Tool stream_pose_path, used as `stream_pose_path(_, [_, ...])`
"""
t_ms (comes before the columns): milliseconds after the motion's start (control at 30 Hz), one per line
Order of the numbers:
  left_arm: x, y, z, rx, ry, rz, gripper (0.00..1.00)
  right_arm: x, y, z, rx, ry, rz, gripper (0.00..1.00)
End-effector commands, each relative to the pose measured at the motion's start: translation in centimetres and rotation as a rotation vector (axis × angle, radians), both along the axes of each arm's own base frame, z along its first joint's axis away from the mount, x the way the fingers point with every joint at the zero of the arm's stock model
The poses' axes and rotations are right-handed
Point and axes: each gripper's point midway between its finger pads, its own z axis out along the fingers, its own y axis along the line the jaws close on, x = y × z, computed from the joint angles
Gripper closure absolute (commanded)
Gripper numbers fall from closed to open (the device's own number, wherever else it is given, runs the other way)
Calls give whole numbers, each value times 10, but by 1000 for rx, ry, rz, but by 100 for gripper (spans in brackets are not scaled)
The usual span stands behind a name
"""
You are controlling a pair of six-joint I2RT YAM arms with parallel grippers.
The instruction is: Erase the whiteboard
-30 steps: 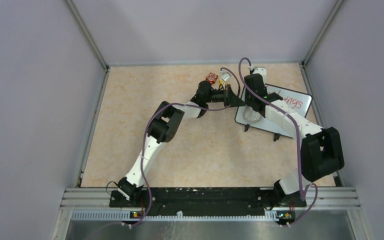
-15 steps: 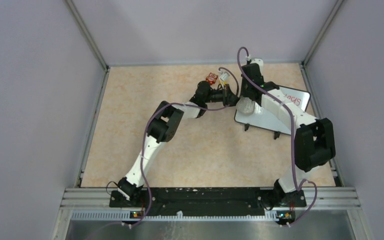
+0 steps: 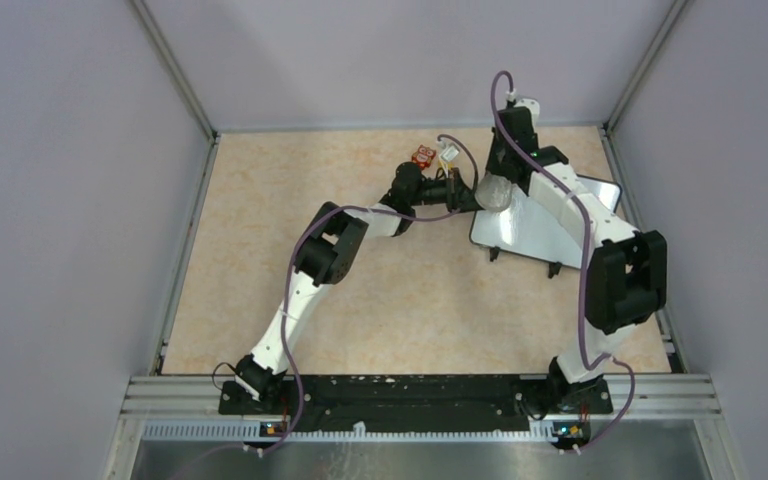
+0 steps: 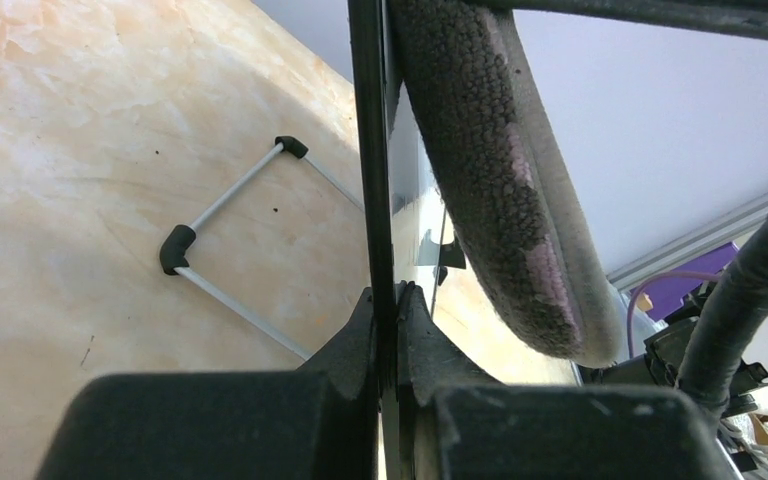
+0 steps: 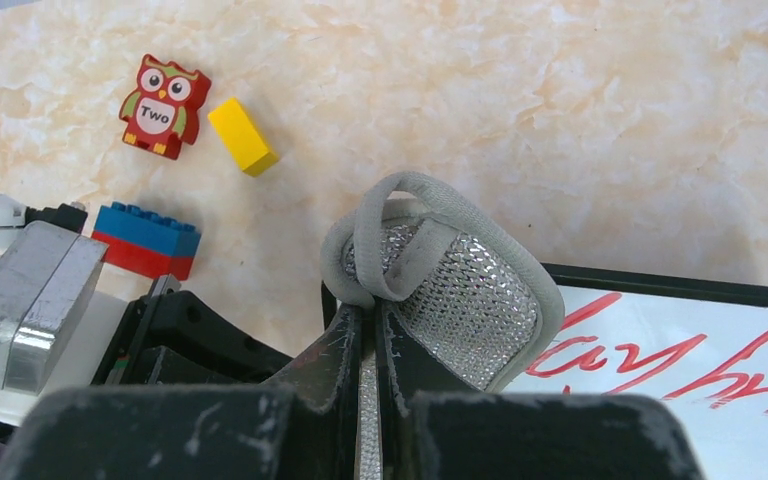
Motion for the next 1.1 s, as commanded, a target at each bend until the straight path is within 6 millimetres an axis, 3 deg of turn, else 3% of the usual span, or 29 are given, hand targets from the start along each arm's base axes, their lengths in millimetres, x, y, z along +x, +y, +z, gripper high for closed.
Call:
stream_pose_path(0, [1, 2, 0, 10, -140, 11, 100, -2, -62, 5, -46, -44, -175, 100])
stream_pose_path(133, [2, 2, -1, 18, -145, 20, 100, -14, -82, 3, -43, -49, -198, 100])
stream_pose_path(233, [2, 2, -2, 19, -145, 22, 100, -12, -79, 4, -46, -43, -171, 100])
stream_pose_path(567, [3, 2, -4, 25, -141, 26, 100, 11, 5, 20, 48, -79, 29, 100])
stream_pose_path(667, [3, 2, -4, 24, -141, 25, 100, 16, 14, 22, 69, -82, 46, 100])
stream_pose_path(867, [4, 2, -5, 26, -140, 27, 100, 9, -5, 13, 9, -55, -3, 100])
stream_pose_path(1067, [3, 2, -5, 24, -139, 25, 100, -20, -60, -10, 27, -27, -117, 100])
